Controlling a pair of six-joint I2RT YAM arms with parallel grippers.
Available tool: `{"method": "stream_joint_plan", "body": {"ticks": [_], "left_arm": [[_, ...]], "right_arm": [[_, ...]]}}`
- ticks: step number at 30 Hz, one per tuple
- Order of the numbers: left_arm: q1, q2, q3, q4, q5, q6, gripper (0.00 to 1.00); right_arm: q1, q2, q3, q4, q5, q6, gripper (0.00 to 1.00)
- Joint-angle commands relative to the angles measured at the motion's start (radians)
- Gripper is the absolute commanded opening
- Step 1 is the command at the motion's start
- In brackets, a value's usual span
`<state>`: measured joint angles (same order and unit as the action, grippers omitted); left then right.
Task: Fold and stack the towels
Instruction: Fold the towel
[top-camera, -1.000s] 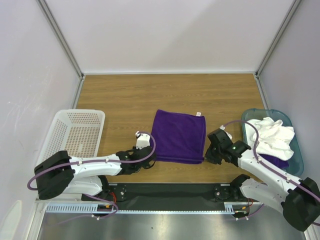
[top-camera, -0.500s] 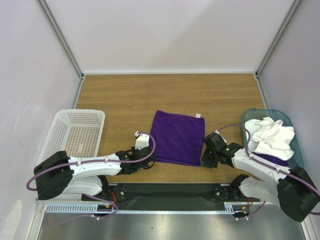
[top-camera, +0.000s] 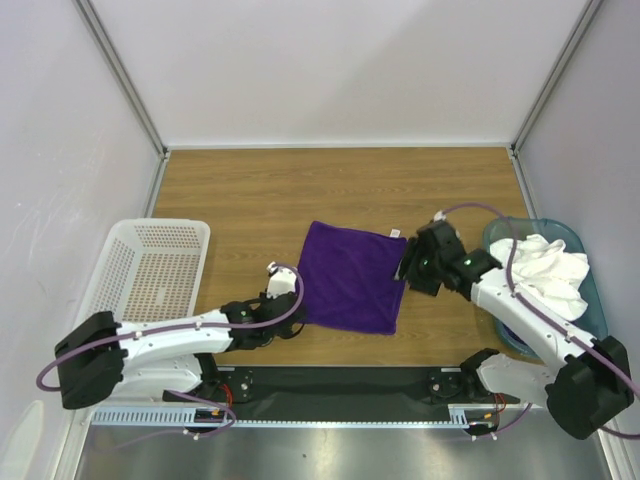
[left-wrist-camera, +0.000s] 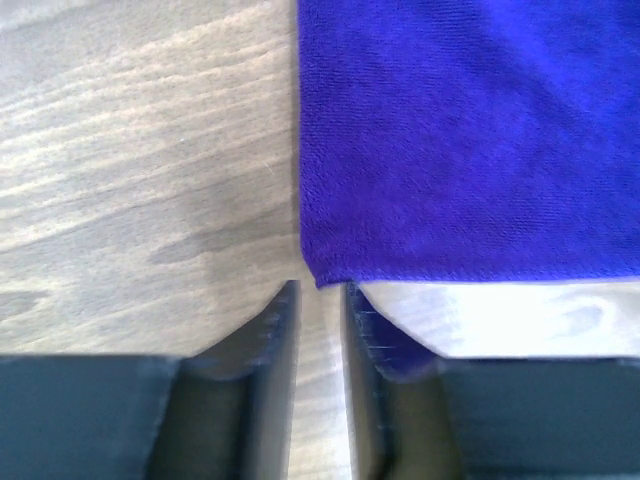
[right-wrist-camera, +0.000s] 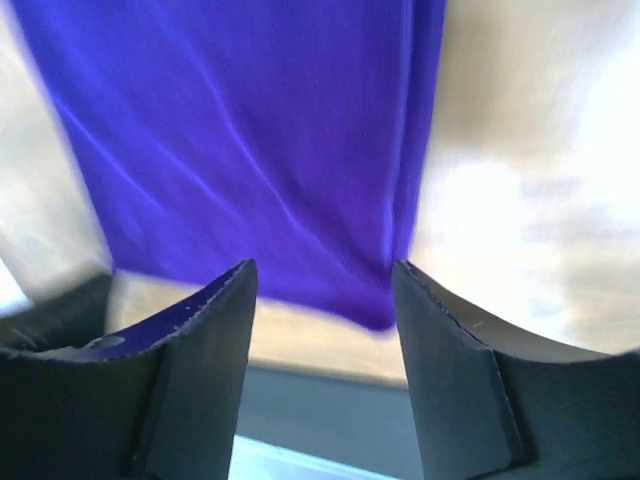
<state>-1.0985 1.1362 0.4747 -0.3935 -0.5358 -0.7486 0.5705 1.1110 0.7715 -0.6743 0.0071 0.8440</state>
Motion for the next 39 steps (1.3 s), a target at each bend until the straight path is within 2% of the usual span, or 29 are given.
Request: {"method": "stream_joint_plan", "body": {"ticks": [1,4,10,15,21,29,36,39], "left_arm": [[-0.011,-0.079,0.054,-0.060,0.026,0.015,0.35],[-0.009,-0.166,0.064,-0.116,0.062,0.002,0.48],[-0.009,-0.326,0.053,-0.108,0.050,0.006,0.59],[-0.006,-0.306,0.041,-0.013,0.033,0.005,0.60],[0.028,-0.178,0.036,0.035,0.089,-0.017,0.56],[0.098,-0.165,0.018,0.054,0.141,-0.006,0.56],[0.123,-0.168,0.004,0.048,0.146,-0.011,0.56],[0.129,-0.162,-0.001,0.048,0.145,-0.018,0.56]], "right_arm": [[-0.124,0.028,0.080,0.025,0.021,-0.143,0.62],[-0.204,0.096,0.120,0.131,0.056,-0.186,0.58],[-0.253,0.274,0.198,0.361,0.126,-0.302,0.45],[-0.254,0.473,0.281,0.420,0.110,-0.396,0.40],[-0.253,0.636,0.351,0.427,0.096,-0.419,0.40],[-0.238,0.679,0.376,0.394,0.136,-0.431,0.41],[-0.233,0.682,0.371,0.389,0.117,-0.421,0.21],[-0.227,0.676,0.370,0.389,0.111,-0.422,0.20]]}}
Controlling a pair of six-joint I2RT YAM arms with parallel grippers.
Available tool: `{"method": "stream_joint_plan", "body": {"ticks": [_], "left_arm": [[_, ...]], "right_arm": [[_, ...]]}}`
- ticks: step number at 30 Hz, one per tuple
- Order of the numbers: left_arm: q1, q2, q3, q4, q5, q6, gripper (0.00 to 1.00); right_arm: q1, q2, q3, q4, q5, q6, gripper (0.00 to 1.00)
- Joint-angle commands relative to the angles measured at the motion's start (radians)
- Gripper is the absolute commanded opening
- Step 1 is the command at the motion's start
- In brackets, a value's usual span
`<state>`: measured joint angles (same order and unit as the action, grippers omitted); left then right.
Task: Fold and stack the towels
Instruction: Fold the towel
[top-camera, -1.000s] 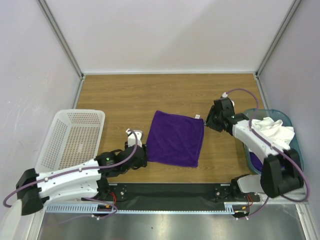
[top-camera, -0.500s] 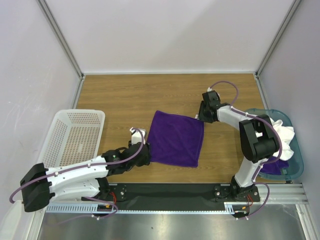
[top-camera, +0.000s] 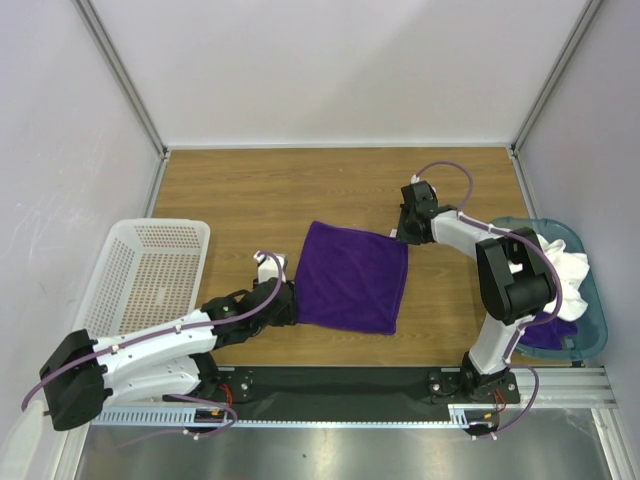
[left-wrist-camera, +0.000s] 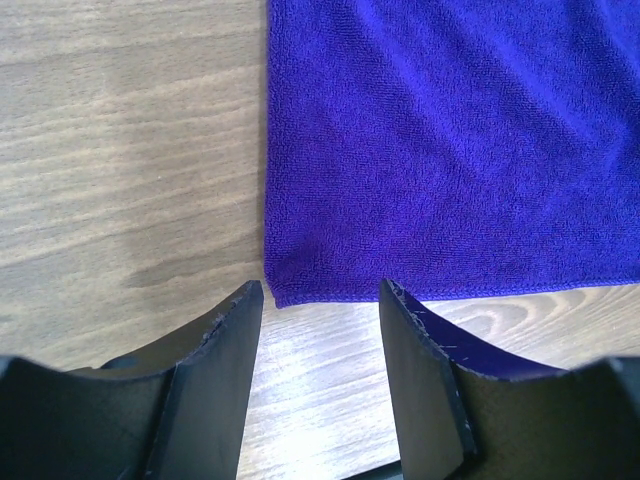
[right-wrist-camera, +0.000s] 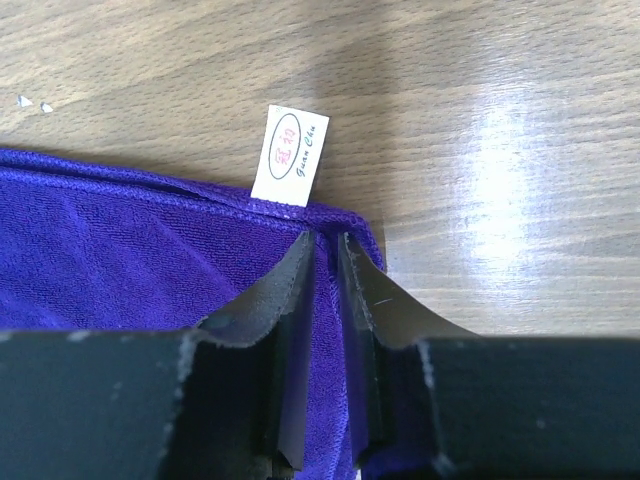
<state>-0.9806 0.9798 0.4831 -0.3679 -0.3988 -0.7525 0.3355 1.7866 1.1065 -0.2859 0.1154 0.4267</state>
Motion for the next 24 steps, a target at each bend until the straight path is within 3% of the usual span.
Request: {"method": "stream_joint_plan", "body": {"ticks": [1,8,14,17,21,24], "left_arm": [[0.014,-0.003,-0.011,0.024,0.008,-0.016,0.56],[0.033,0.023,-0.008,0.041,-0.005,-0.016,0.56],[0.062,0.060,-0.011,0.084,0.015,-0.010,0.50],[0.071,0.080,-0.012,0.110,0.026,0.001,0.45],[0.077,0.123,-0.014,0.136,0.041,0.024,0.28],[0.080,0.164,-0.020,0.149,0.049,0.030,0.21]], "right_arm": [[0.011,0.002,0.036,-0.004,0.006,-0.005,0.20],[0.016,0.011,0.049,-0.042,0.042,-0.016,0.26],[0.017,0.034,0.056,-0.045,0.041,-0.019,0.26],[0.016,0.048,0.061,-0.044,0.038,-0.019,0.20],[0.014,0.043,0.088,-0.067,0.044,-0.016,0.00],[0.017,0.016,0.098,-0.068,0.053,-0.019,0.00]]}}
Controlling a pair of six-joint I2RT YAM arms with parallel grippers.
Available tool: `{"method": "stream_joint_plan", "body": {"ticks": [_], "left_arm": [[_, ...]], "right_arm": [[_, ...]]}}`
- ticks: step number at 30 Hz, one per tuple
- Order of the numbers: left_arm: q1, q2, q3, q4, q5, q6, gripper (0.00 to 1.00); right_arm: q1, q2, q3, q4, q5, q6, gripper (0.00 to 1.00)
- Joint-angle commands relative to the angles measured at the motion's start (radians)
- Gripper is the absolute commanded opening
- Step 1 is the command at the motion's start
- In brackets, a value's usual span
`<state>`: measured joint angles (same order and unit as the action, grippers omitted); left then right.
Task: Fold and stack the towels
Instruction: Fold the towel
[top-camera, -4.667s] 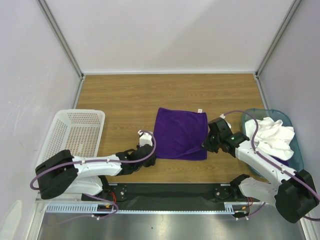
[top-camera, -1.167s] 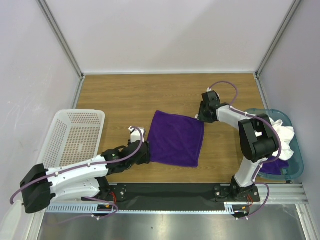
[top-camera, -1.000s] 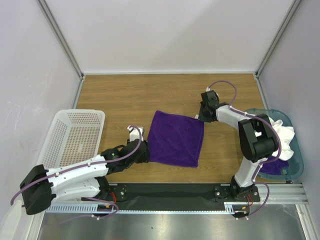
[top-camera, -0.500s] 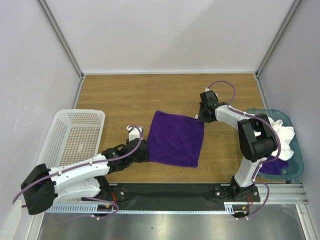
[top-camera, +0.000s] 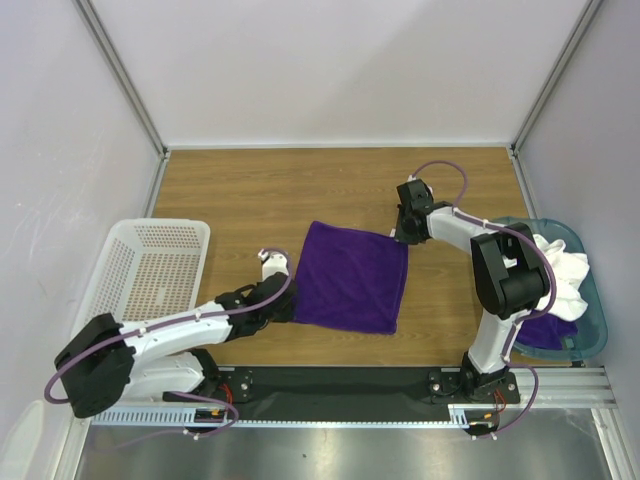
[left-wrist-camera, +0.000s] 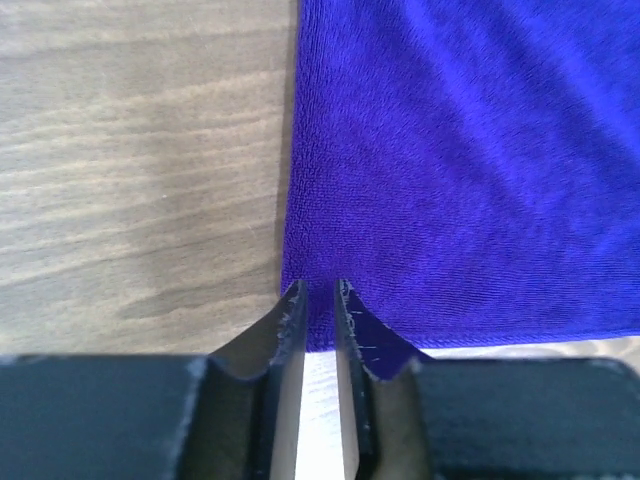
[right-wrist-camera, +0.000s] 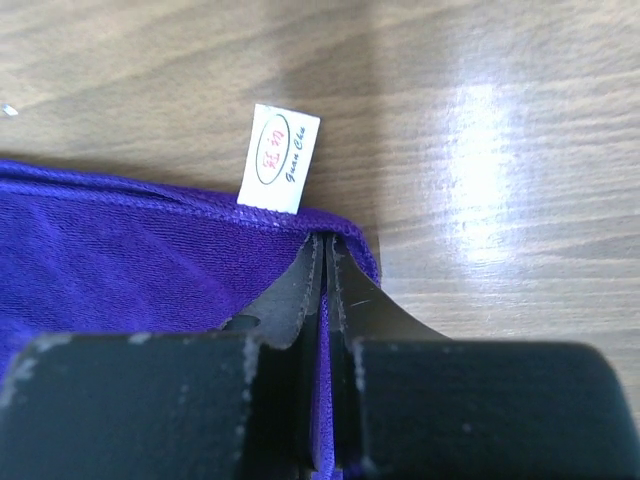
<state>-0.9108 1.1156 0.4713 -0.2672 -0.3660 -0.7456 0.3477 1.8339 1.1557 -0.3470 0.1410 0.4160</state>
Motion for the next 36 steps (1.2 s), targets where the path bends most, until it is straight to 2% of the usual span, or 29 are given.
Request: {"method": "stream_joint_plan", "body": {"ticks": [1,5,24,36], "left_arm": [[0.012,0.036,-0.011,0.054,0.025,0.023,0.20],[0.013,0.067,-0.025,0.088,0.036,0.022,0.14],[0.012,0.118,-0.060,0.105,0.016,0.009,0.09],[0.012,0.184,-0.037,0.091,0.009,0.009,0.07]], "right_arm": [[0.002,-0.038,0.052,-0.007,0.031,-0.014,0.00],[-0.004,-0.044,0.067,-0.026,0.040,-0.022,0.00],[-0.033,-0.036,0.062,-0.044,0.081,-0.049,0.00],[-0.038,-0.085,0.068,-0.072,0.092,-0.056,0.00]]}}
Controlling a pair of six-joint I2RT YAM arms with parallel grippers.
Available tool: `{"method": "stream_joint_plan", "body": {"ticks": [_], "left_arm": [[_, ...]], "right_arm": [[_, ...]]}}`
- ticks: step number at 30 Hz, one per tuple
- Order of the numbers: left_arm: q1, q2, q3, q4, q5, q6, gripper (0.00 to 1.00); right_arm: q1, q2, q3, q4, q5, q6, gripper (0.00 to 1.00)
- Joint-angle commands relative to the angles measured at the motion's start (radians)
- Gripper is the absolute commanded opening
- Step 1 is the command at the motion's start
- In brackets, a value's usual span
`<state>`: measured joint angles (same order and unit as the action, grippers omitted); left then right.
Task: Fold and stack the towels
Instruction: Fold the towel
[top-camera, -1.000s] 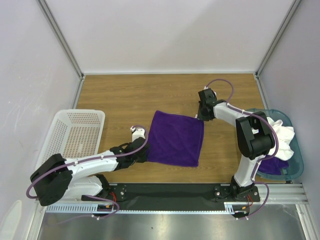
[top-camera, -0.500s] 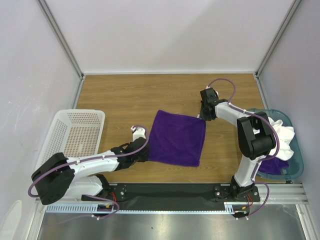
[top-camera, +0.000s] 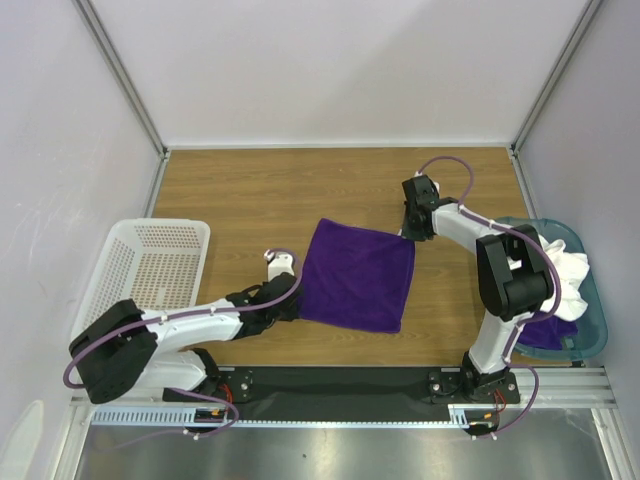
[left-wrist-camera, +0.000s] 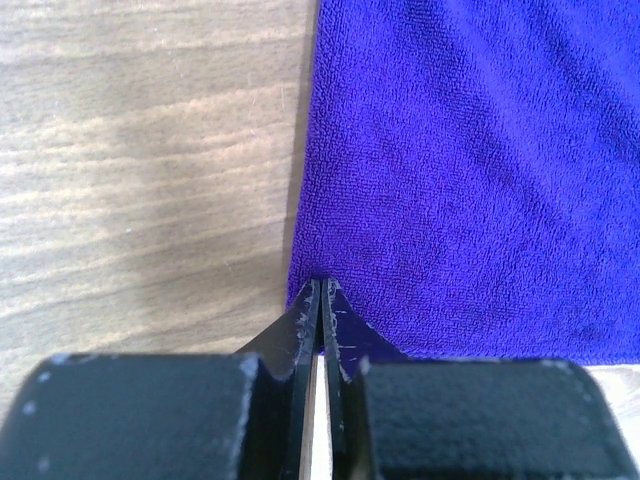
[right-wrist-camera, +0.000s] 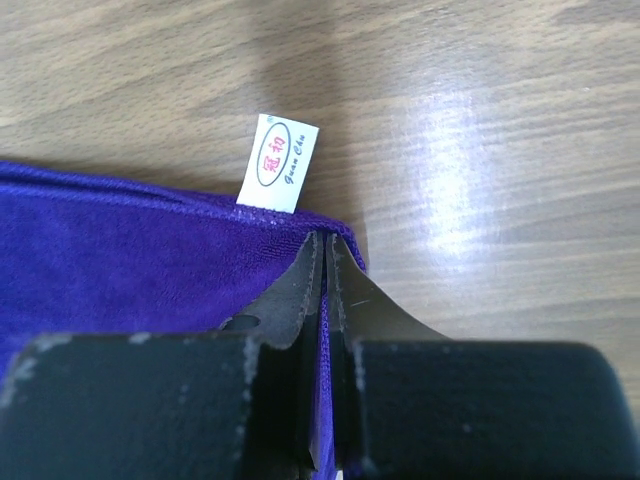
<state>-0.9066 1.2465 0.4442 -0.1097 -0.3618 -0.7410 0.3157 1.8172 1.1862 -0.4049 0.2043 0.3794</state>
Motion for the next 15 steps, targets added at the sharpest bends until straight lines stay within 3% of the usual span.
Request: {"method": "stream_joint_plan", "body": {"ticks": [1,15], "left_arm": [[0.008,0.070,-0.003,-0.073,0.004,0.005,0.06],[0.008,0.096,0.011,-0.068,0.006,0.020,0.06]], "right_arm": [[-0.006,-0.076,0.039,-0.018,0.023,-0.019,0.00],[-0.078,-0.041,0.033,-0.025,-0.080,-0.023,0.00]]}}
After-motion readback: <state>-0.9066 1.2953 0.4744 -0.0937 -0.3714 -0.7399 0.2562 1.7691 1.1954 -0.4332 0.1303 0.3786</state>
